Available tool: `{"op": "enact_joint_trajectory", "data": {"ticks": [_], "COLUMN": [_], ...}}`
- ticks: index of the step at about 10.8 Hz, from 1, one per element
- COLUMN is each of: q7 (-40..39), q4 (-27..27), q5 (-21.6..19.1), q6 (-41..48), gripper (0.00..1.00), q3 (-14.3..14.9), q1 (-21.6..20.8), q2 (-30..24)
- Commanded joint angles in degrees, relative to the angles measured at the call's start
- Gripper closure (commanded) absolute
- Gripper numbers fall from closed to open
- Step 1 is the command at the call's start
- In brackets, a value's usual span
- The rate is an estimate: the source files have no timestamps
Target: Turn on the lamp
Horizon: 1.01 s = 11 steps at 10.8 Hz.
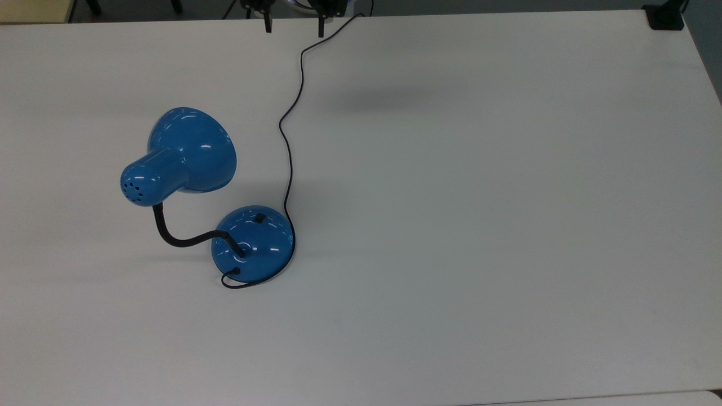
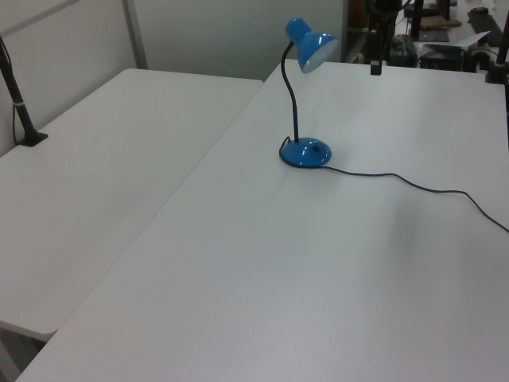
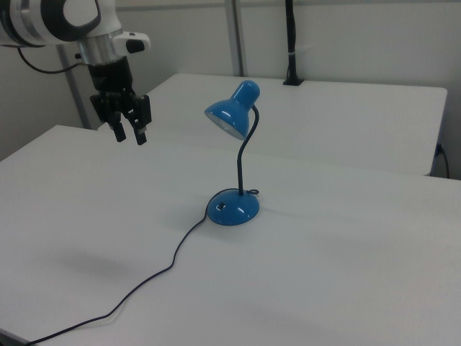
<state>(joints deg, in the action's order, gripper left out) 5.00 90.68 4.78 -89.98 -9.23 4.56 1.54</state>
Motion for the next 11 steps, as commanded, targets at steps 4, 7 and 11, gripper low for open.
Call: {"op": "enact_joint_trajectory", "data": {"ticks": [4,7,11], "q7": [-0.7,0.5,8.4], "q4": [0.3,4.6,15.8], "q5": [0.1,0.1,1.4], "q6": [-0.6,-8.3,-29.3], "gripper": [1.0,1.0,1.0], "q3": [0.9,1.0,1.0], "q1": [-0.7,1.3,3.4], "q2": [-0.1,0.0,2.2]}}
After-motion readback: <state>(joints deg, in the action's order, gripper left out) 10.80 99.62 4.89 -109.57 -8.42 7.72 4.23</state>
